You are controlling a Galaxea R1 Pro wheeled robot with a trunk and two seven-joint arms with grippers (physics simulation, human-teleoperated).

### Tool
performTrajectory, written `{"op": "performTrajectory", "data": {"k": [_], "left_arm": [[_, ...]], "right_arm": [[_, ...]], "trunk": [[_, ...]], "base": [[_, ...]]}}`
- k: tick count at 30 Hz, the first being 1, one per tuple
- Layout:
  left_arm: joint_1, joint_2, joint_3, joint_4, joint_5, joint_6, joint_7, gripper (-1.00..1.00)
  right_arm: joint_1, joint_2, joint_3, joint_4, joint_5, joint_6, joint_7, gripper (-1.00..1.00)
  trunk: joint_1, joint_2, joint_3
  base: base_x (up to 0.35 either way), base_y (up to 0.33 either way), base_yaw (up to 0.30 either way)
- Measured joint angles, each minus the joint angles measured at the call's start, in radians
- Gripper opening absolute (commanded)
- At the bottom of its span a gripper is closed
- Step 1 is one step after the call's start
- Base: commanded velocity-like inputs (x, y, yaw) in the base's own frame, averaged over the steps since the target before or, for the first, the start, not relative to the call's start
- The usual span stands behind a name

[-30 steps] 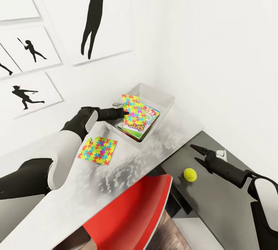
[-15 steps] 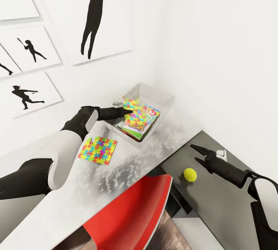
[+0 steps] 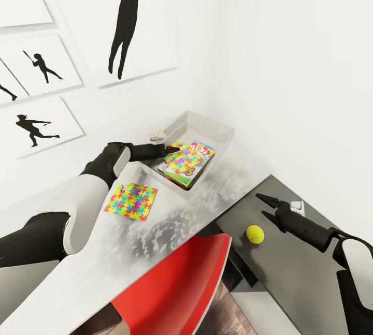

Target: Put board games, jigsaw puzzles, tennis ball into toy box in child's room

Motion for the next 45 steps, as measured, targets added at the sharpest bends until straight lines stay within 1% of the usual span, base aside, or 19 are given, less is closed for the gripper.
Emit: {"op": "performTrajectory", "data": {"k": [5, 11, 13, 17, 20, 24, 28, 31, 45], "left_arm": [[0.000, 0.005, -0.001, -0.001, 0.000, 0.001, -0.004, 1.00], [0.000, 0.050, 0.001, -0.002, 0.001, 0.007, -0.022, 1.00], [0.000, 0.073, 0.000, -0.002, 0.003, 0.017, -0.041, 1.00], [0.000, 0.094, -0.002, -0.004, 0.003, 0.085, -0.084, 1.00], [0.000, 0.120, -0.002, -0.021, 0.004, 0.138, -0.123, 1.00], [0.001, 0.154, -0.007, -0.070, 0.005, 0.205, -0.175, 1.00], [0.001, 0.164, -0.012, -0.098, 0.005, 0.251, -0.188, 1.00], [0.002, 0.166, -0.014, -0.111, 0.004, 0.279, -0.191, 1.00], [0.003, 0.167, -0.021, -0.117, 0.004, 0.290, -0.192, 1.00]], "right_arm": [[0.000, 0.000, -0.001, 0.000, 0.000, 0.000, 0.000, 1.00], [0.000, 0.000, -0.002, 0.000, 0.000, 0.000, 0.000, 1.00], [0.000, 0.000, -0.003, 0.000, 0.001, 0.000, 0.000, 1.00], [0.000, 0.000, -0.004, 0.000, 0.001, 0.000, 0.000, 1.00], [0.000, 0.000, -0.004, 0.000, 0.000, 0.000, 0.001, 1.00], [0.000, 0.000, -0.003, 0.000, 0.000, 0.000, 0.001, 1.00], [0.000, 0.001, -0.002, 0.000, 0.000, 0.000, 0.001, 1.00], [0.000, 0.001, -0.003, 0.000, 0.000, 0.000, 0.001, 1.00], [0.000, 0.001, -0.004, 0.000, 0.002, 0.000, 0.002, 1.00]], "trunk": [[0.000, 0.000, 0.000], [0.000, 0.000, 0.000], [0.000, 0.000, 0.000], [0.000, 0.000, 0.000], [0.000, 0.000, 0.001], [0.000, 0.000, 0.004], [0.000, 0.000, 0.010], [0.000, 0.000, 0.014], [0.000, 0.000, 0.034]], "base": [[0.000, 0.000, 0.000], [0.000, 0.000, 0.000], [0.000, 0.000, 0.000], [0.000, 0.000, 0.000], [-0.052, 0.000, 0.000], [-0.220, 0.000, 0.000], [-0.142, 0.000, 0.000], [-0.065, 0.000, 0.000], [-0.108, 0.049, 0.000]]}}
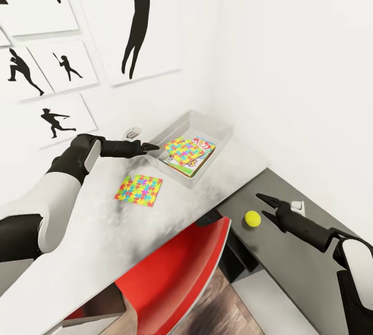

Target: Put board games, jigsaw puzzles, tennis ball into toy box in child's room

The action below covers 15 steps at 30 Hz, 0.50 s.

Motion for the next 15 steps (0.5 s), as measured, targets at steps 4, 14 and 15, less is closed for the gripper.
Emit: {"op": "performTrajectory", "data": {"k": [4, 14, 15], "left_arm": [[0.000, -0.001, 0.000, 0.000, 0.000, 0.000, 0.001, 1.00], [0.000, 0.000, 0.000, 0.000, 0.000, 0.000, 0.001, 1.00], [0.000, 0.000, 0.000, 0.000, -0.001, 0.000, 0.001, 1.00]], "right_arm": [[0.000, 0.000, 0.000, 0.000, 0.000, 0.000, 0.000, 1.00], [0.000, 0.000, 0.001, 0.000, 0.000, 0.000, 0.000, 1.00], [0.000, 0.000, 0.001, 0.000, 0.000, 0.000, 0.000, 1.00]], "trunk": [[0.000, 0.000, 0.006], [0.000, 0.000, 0.008], [0.000, 0.000, 0.008]], "base": [[-0.007, 0.004, 0.000], [0.000, 0.000, 0.000], [-0.005, 0.000, 0.000]]}}
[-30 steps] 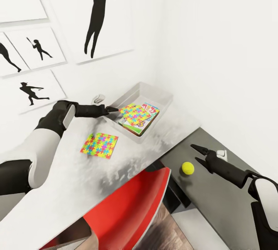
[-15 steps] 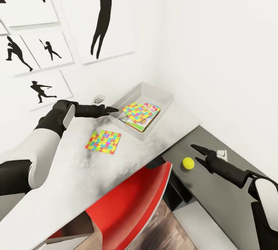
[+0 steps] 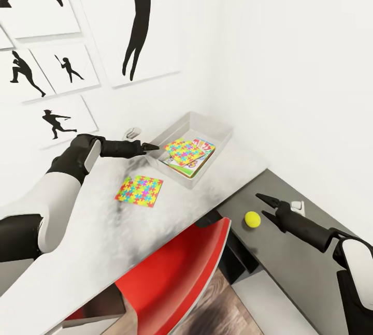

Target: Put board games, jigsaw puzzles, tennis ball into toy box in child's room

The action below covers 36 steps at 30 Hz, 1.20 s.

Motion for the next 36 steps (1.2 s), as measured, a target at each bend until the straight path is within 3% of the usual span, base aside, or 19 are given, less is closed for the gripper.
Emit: {"op": "performTrajectory", "data": {"k": [19, 31, 36], "left_arm": [[0.000, 0.002, 0.000, 0.000, -0.001, 0.000, 0.000, 1.00], [0.001, 0.028, -0.001, 0.000, 0.000, 0.000, -0.001, 1.00], [0.004, 0.054, -0.001, 0.000, 0.002, 0.001, -0.007, 1.00]], "right_arm": [[0.000, 0.000, -0.011, 0.000, 0.000, 0.000, 0.001, 1.00], [0.000, 0.000, -0.012, 0.000, 0.000, 0.000, 0.001, 1.00], [0.001, 0.000, -0.016, 0.000, -0.002, 0.000, 0.015, 1.00]], "trunk": [[0.000, 0.000, 0.000], [0.000, 0.000, 0.000], [0.000, 0.000, 0.000]], "base": [[-0.087, 0.013, 0.000], [-0.001, 0.000, 0.000], [0.000, 0.000, 0.000]]}}
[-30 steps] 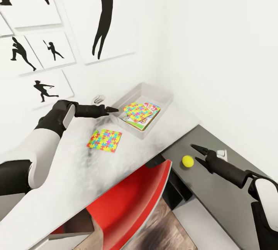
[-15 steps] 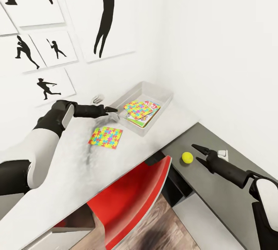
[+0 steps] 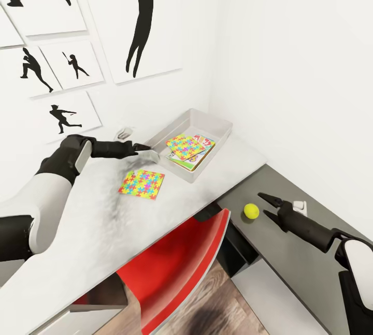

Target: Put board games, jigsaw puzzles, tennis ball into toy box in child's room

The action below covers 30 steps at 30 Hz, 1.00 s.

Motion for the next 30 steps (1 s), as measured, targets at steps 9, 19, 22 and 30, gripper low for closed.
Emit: {"op": "performTrajectory", "data": {"k": [9, 19, 22, 30], "left_arm": [[0.012, 0.096, 0.000, 0.001, 0.000, 0.000, -0.164, 1.00], [0.065, 0.167, 0.001, 0.001, 0.002, -0.001, -0.305, 1.00], [0.072, 0.178, 0.001, 0.001, 0.002, -0.002, -0.338, 1.00], [0.116, 0.210, 0.002, 0.001, 0.002, -0.010, -0.432, 1.00]], "right_arm": [[0.031, -0.001, -0.002, -0.001, -0.006, 0.000, 0.086, 1.00], [0.080, -0.003, -0.038, -0.002, -0.007, 0.001, 0.279, 1.00], [0.106, -0.003, -0.068, -0.002, -0.008, 0.001, 0.311, 1.00], [0.198, -0.019, -0.104, -0.002, -0.005, 0.001, 0.468, 1.00]], "trunk": [[0.000, 0.000, 0.001], [0.000, 0.000, 0.015], [0.000, 0.000, 0.019], [0.000, 0.000, 0.033]], "base": [[0.000, 0.000, 0.000], [0.000, 0.000, 0.000], [0.000, 0.000, 0.000], [0.000, 0.000, 0.000]]}}
